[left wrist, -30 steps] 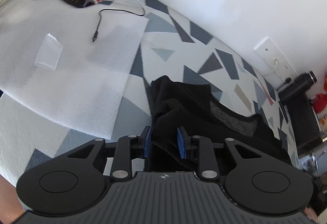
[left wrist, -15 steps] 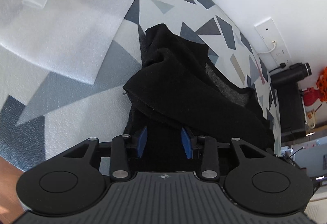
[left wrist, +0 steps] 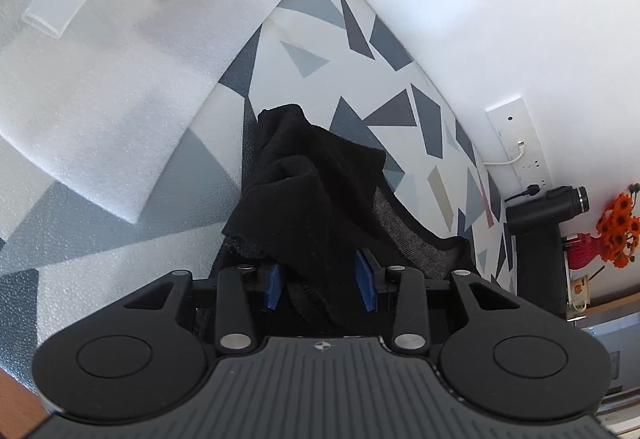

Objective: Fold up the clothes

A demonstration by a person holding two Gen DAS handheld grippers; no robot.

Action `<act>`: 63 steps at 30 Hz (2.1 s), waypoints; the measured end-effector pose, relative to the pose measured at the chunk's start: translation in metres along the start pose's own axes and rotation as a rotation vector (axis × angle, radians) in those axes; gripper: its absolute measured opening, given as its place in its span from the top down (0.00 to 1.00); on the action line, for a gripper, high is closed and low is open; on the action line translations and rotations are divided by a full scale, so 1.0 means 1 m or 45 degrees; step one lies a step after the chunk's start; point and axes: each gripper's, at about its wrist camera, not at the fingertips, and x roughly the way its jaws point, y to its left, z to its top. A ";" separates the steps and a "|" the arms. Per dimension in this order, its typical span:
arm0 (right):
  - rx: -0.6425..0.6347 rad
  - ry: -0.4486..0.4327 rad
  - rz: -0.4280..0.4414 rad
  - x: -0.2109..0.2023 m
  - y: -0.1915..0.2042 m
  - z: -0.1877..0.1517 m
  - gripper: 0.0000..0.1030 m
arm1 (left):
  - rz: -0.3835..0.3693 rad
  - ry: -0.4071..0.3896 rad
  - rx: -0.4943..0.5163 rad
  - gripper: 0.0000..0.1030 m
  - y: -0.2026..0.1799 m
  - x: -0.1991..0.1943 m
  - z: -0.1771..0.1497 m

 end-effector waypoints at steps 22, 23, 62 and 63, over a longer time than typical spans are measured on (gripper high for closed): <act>0.114 0.050 0.089 -0.006 0.015 0.024 0.94 | -0.202 -0.216 0.068 0.94 -0.022 -0.020 0.019; 0.131 0.053 0.083 -0.009 0.018 0.026 0.94 | -0.223 -0.221 0.054 0.94 -0.022 -0.020 0.021; -0.701 0.062 -0.091 0.073 0.134 0.030 0.07 | 0.195 -0.244 0.502 0.18 -0.071 0.031 0.045; -0.782 0.096 -0.108 0.073 0.136 0.018 0.07 | 0.225 -0.216 0.572 0.18 -0.076 0.034 0.035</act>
